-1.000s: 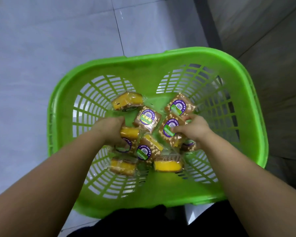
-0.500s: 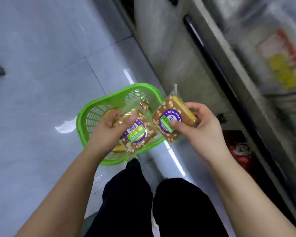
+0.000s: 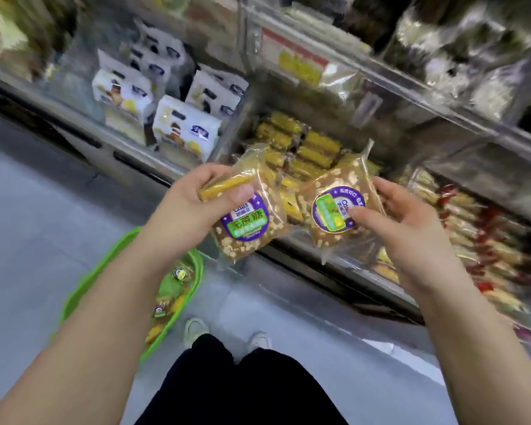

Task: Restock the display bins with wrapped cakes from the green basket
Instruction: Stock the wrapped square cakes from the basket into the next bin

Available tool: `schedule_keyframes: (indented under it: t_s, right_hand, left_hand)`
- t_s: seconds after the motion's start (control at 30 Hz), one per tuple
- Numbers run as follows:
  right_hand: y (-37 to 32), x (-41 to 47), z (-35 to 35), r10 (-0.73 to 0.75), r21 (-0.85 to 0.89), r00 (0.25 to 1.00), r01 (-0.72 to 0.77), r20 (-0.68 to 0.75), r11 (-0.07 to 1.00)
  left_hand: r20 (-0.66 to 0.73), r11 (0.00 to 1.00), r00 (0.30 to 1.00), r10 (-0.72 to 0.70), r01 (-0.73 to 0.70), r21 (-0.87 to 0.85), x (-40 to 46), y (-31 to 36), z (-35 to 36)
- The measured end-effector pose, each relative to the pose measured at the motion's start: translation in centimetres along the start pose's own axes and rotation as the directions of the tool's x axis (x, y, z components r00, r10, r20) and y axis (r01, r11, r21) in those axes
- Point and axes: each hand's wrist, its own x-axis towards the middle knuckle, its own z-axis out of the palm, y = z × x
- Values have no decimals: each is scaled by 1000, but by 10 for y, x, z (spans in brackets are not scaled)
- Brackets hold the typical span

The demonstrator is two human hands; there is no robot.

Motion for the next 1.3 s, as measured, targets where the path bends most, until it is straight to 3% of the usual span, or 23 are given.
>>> schedule_keyframes:
  t_s: [0.1, 0.2, 0.27, 0.37, 0.47, 0.67, 0.87, 1.07, 1.3]
  right_hand:
    - [5, 13, -22, -46, -174, 995, 30, -86, 984]
    - [6, 35, -30, -133, -460, 986, 75, -96, 885]
    - [8, 52, -31, -107, -634, 994, 70, -21, 770]
    - [17, 78, -27, 35, -868, 993, 81, 113, 491]
    - [19, 98, -23, 122, -934, 979, 113, 163, 338]
    - [7, 112, -20, 233, -960, 938, 218, 255, 175]
    - [34, 110, -2, 179, -940, 923, 327, 341, 100]
    - [69, 117, 6, 36, -962, 966, 253, 257, 100]
    - [48, 127, -5, 272, -932, 926, 170, 262, 319]
  left_hand:
    - [27, 997, 999, -47, 45, 56, 24, 1, 33]
    - [21, 982, 997, -77, 72, 172, 48, -6, 51]
    - [17, 967, 996, -88, 81, 239, 62, -12, 56]
    - [49, 945, 991, -128, 106, 309, 76, -17, 59]
    - [68, 936, 983, -171, 140, 321, 84, -21, 59]
    - [36, 944, 967, -254, 239, 230, 91, -32, 60]
    - [-6, 933, 951, -310, 306, 187, 93, -35, 57]
    - [60, 944, 955, -291, 276, 181, 93, -35, 54]
    - [357, 980, 919, -168, 115, 164, 98, -14, 64]
